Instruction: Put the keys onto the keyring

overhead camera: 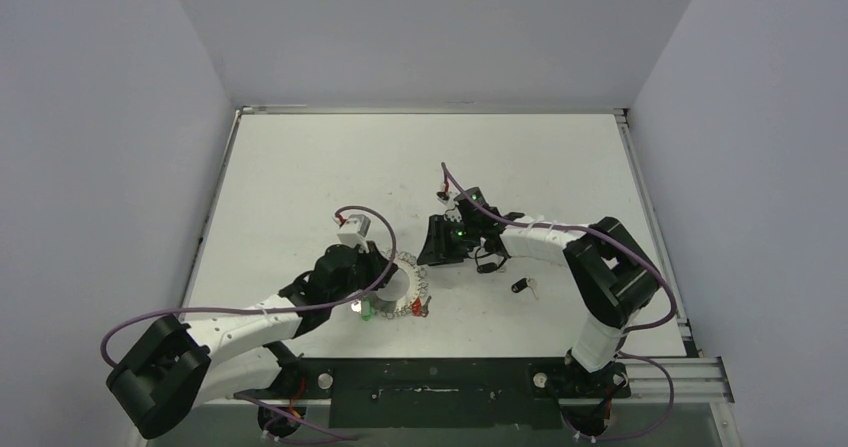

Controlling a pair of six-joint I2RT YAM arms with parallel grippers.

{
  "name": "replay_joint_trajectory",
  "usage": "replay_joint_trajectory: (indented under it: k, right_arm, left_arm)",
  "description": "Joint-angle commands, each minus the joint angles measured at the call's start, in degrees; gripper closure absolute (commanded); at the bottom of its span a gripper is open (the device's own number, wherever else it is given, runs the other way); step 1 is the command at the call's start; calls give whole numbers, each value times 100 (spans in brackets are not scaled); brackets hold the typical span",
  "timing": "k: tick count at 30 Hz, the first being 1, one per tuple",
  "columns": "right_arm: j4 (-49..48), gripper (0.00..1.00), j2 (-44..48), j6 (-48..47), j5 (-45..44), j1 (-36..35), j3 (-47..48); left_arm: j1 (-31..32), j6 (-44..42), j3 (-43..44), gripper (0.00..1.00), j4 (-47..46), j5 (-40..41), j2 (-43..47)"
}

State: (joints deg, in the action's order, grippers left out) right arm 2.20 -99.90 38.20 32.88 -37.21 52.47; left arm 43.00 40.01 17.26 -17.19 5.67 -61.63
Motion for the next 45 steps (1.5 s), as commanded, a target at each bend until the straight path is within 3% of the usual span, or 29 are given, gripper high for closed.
replay_joint_trajectory:
  k: [1, 12, 16, 36, 45]
  right_arm:
    - [199, 64, 308, -154, -186, 87, 53]
    - [221, 66, 219, -113, -141, 162, -12]
    - [37, 71, 36, 26, -20, 144, 64]
    - [-456, 76, -922, 433, 120, -243, 1013]
    - [-306, 76, -1302, 335, 180, -169, 1408]
  left_arm:
    - [-38, -392, 110, 91, -989, -343, -117]
    - [45, -901, 1042, 85, -868, -1626, -1379]
    - [76, -988, 1337, 83, -576, -1712, -1570]
    - [78, -1155, 851, 76, -240, -802, -424]
    - [85, -1216, 596, 75, -293, -821, -136]
